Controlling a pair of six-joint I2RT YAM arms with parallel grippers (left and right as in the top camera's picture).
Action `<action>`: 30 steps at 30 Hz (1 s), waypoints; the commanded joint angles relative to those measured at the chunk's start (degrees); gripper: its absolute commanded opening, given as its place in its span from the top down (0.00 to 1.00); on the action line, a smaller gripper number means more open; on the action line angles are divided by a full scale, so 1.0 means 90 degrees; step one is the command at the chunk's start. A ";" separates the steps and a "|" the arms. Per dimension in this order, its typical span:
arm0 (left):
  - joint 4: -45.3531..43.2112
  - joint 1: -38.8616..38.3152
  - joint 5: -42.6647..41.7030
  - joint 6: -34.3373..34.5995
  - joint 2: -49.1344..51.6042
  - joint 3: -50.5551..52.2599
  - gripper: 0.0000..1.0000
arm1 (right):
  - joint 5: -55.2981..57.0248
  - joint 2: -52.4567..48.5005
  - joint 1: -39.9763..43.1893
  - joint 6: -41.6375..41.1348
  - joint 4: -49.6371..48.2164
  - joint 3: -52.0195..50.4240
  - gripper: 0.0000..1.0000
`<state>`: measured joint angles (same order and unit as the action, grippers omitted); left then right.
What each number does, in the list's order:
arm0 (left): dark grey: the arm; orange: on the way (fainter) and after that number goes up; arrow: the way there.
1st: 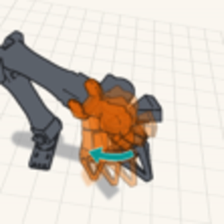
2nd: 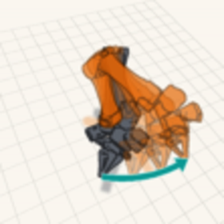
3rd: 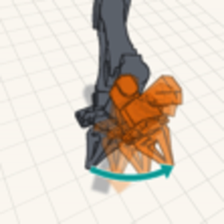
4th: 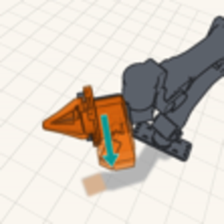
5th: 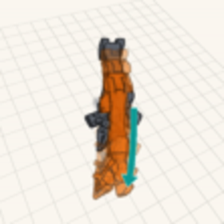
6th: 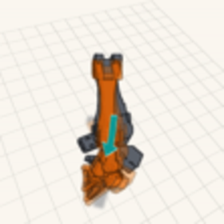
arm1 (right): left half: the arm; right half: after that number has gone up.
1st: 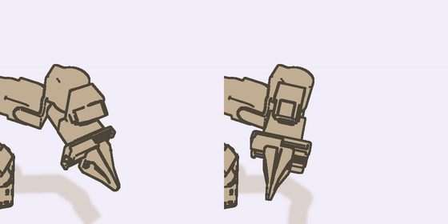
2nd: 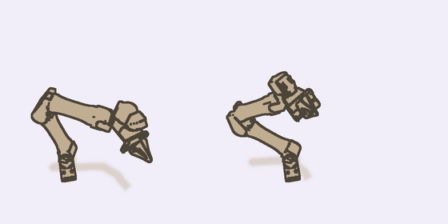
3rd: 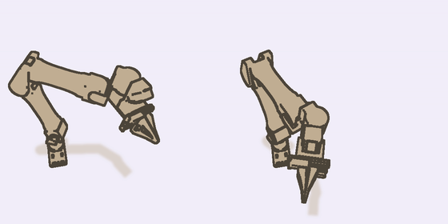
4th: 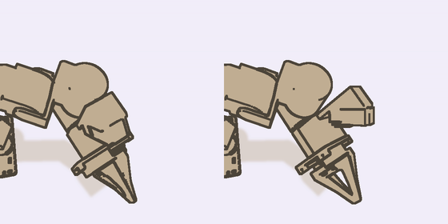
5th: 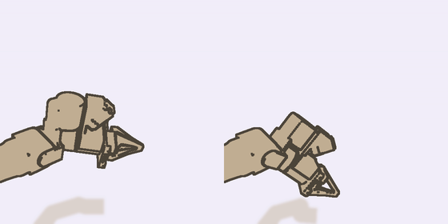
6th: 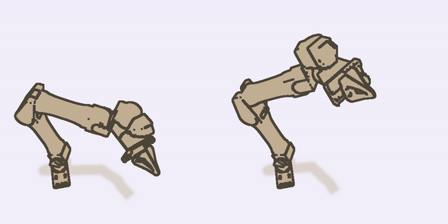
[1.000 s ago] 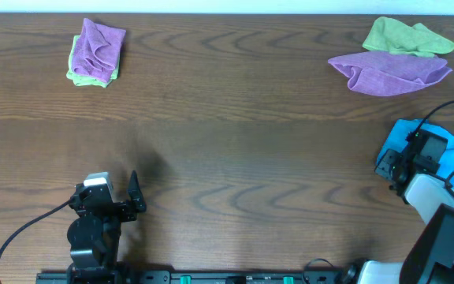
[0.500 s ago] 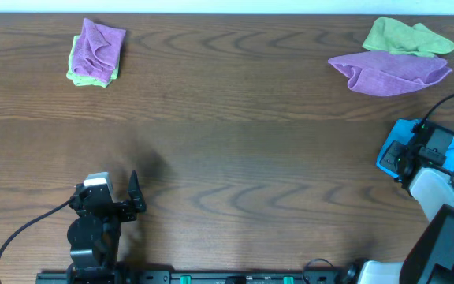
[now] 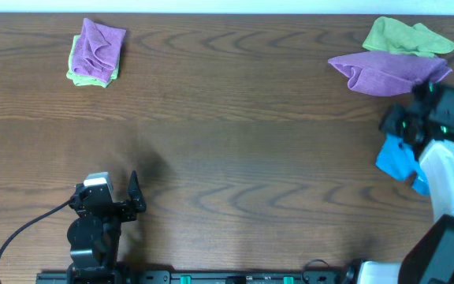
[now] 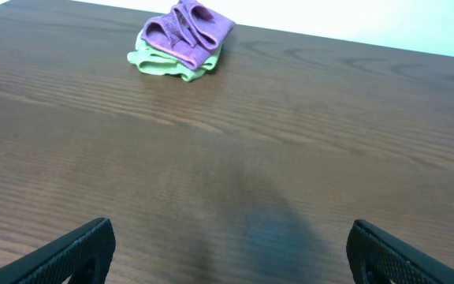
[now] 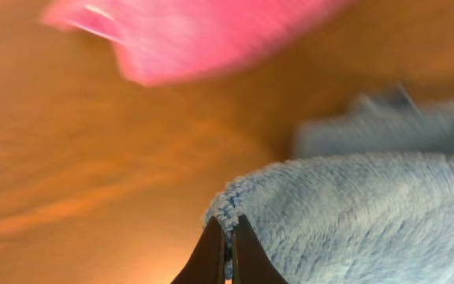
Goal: Fold the cloth
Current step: 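Lift the blue cloth with the right gripper and swing it leftward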
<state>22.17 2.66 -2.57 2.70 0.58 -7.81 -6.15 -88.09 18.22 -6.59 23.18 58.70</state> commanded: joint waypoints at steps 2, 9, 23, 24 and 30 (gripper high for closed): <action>0.0027 -0.0019 0.0070 -0.0095 -0.0036 0.0136 0.05 | -0.0423 0.0151 -0.1013 0.0124 0.0119 0.0877 0.99; 0.0027 -0.0019 0.0070 -0.0095 -0.0036 0.0136 0.05 | -0.0974 0.0148 -0.3130 -0.0049 -0.0075 0.2232 0.99; 0.0027 -0.0019 0.0070 -0.0095 -0.0036 0.0136 0.04 | -0.0204 0.0063 -0.3364 -0.0080 0.2378 0.4007 0.25; 0.0027 -0.0019 0.0070 -0.0095 -0.0036 0.0136 0.05 | 0.0270 0.0010 -0.3300 -0.0199 0.2691 0.3993 0.10; 0.0027 -0.0019 0.0070 -0.0095 -0.0036 0.0136 0.05 | 0.0930 -0.0393 -0.3082 -0.0481 0.3446 0.3866 0.01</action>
<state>22.17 2.66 -2.57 2.70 0.58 -7.81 -1.41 -89.60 -9.80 -9.45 53.47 94.43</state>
